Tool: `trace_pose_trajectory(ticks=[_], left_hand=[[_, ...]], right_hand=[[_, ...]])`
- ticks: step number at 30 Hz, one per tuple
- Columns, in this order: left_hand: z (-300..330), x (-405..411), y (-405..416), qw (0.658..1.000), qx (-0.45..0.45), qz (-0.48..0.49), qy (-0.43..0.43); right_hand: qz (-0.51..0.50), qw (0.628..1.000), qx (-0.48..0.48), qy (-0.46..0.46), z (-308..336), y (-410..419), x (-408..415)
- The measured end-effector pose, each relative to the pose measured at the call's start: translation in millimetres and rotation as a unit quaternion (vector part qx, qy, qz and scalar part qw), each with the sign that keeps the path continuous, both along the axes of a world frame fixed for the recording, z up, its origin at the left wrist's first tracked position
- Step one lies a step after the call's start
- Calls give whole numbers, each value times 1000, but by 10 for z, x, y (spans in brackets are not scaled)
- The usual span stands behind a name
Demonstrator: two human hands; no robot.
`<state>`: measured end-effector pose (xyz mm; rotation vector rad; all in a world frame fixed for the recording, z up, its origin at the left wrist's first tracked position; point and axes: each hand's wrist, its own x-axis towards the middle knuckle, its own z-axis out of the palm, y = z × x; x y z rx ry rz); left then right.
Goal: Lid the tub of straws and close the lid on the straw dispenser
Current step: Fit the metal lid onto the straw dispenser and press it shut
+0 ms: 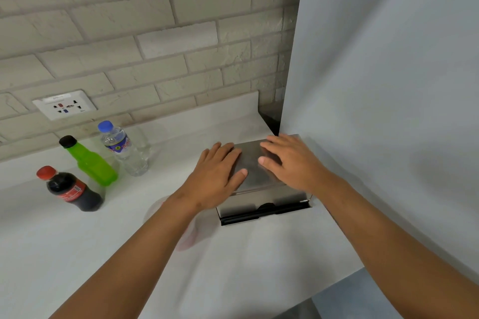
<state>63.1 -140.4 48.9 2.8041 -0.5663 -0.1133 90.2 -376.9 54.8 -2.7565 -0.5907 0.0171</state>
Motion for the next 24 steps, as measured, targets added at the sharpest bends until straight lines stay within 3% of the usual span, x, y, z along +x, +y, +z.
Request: trace_pose_trajectory(ticks=[10,16,24], left_hand=[[-93,43,-145,999,-17,7,-41],[-123,-1,-158,996,-60,41,-48],[-240,-263,-151,974,-174,142,37]], right_hand=[[-53,995,75,-30,-114,-181,-12],[-103,978,174,-46,-202,-206,-46],[-162,961,218,59,-281,-313,-284]])
